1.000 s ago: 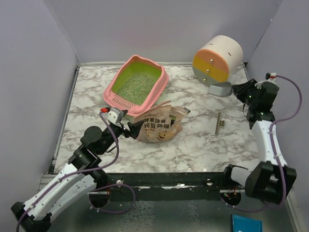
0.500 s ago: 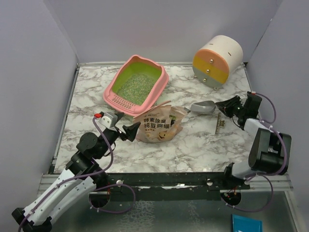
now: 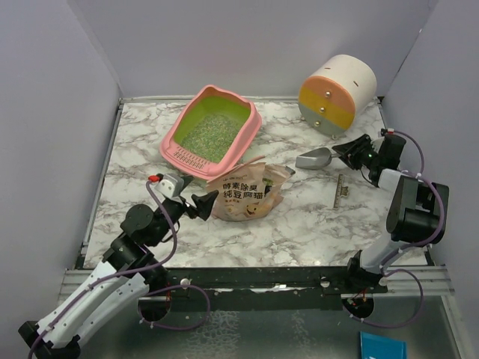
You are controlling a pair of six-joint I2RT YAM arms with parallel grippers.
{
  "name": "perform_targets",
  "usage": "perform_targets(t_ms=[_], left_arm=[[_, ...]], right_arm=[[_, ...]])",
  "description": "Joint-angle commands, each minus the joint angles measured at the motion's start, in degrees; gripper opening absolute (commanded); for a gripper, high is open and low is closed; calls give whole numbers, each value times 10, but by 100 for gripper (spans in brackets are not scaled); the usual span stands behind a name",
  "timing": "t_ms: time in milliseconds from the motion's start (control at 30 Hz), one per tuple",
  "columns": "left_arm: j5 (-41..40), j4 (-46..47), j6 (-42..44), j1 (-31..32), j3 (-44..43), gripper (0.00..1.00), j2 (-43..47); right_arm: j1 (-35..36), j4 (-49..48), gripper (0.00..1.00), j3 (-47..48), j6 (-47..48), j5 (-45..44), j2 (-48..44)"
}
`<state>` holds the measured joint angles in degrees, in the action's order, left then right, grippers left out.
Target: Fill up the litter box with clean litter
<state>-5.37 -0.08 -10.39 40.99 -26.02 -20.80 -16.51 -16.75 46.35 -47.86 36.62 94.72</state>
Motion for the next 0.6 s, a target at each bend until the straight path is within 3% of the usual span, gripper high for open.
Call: perform_targets(t_ms=[0,267,567], left_arm=[[16,7,5,-1,-6,91,-21],[47,10,7,-1,-21,93,-38],[76,22,4,-1,-27,93,-58]], right_arm=[[-2,17,41,30,31,-9,26],[-2,126,55,37,70,-126,-1],[-2,172,57,1,106,-240,-94]])
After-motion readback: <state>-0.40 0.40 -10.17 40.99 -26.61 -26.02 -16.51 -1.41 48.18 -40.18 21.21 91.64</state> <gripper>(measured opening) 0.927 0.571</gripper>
